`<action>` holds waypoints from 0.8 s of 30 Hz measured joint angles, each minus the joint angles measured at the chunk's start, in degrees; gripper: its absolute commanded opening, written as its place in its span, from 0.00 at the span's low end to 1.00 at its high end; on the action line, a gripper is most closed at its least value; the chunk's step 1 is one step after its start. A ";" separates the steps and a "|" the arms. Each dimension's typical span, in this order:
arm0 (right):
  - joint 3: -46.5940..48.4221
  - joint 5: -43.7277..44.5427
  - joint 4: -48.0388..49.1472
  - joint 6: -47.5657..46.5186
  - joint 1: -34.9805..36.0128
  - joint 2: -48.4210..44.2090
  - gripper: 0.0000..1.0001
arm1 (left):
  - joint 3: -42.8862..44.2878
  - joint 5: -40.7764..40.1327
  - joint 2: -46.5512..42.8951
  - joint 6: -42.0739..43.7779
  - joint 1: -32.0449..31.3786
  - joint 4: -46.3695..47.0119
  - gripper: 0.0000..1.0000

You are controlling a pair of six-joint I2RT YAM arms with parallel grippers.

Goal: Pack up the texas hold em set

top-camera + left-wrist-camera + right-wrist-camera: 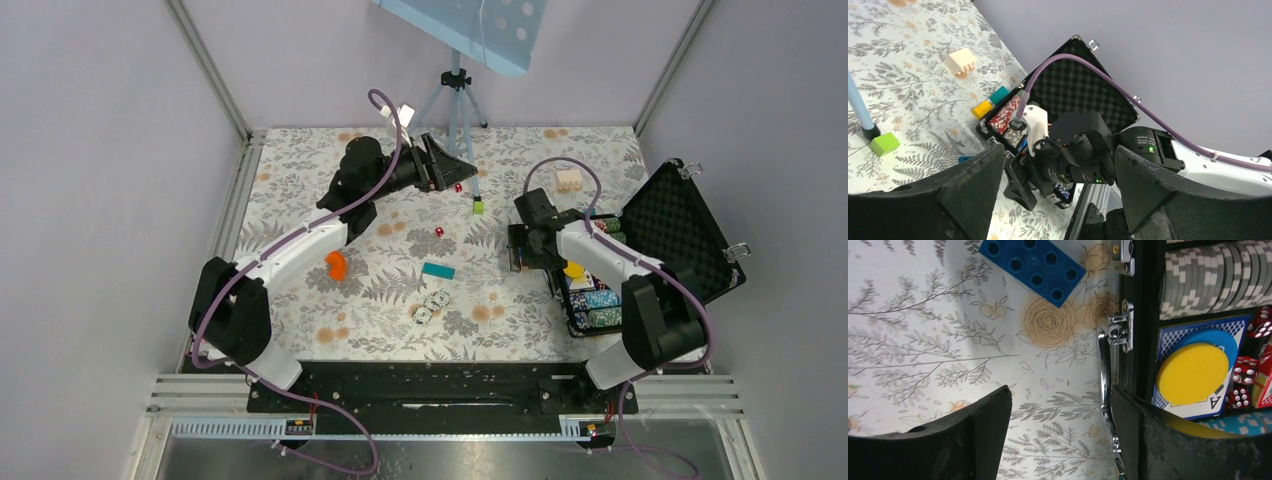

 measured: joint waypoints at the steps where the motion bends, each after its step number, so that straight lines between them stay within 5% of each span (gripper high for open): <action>1: 0.33 0.61 -0.04 -0.52 0.15 1.09 0.80 | -0.66 0.02 0.00 -0.02 0.31 -0.17 0.80; 11: 3.04 7.17 -1.25 -1.27 2.01 9.27 0.81 | -2.97 0.70 0.00 -0.31 1.51 -0.09 0.81; 18: 5.68 10.12 -1.81 -1.70 2.93 13.68 0.72 | -3.91 1.49 0.00 -0.74 1.86 0.76 0.81; 22: 5.70 11.28 -1.81 -1.70 3.28 13.75 0.75 | -4.39 1.81 0.00 -1.18 2.38 0.76 0.81; 24: 5.70 11.58 -1.81 -1.66 3.54 13.75 0.85 | -4.42 2.12 0.00 -1.20 2.56 0.81 0.81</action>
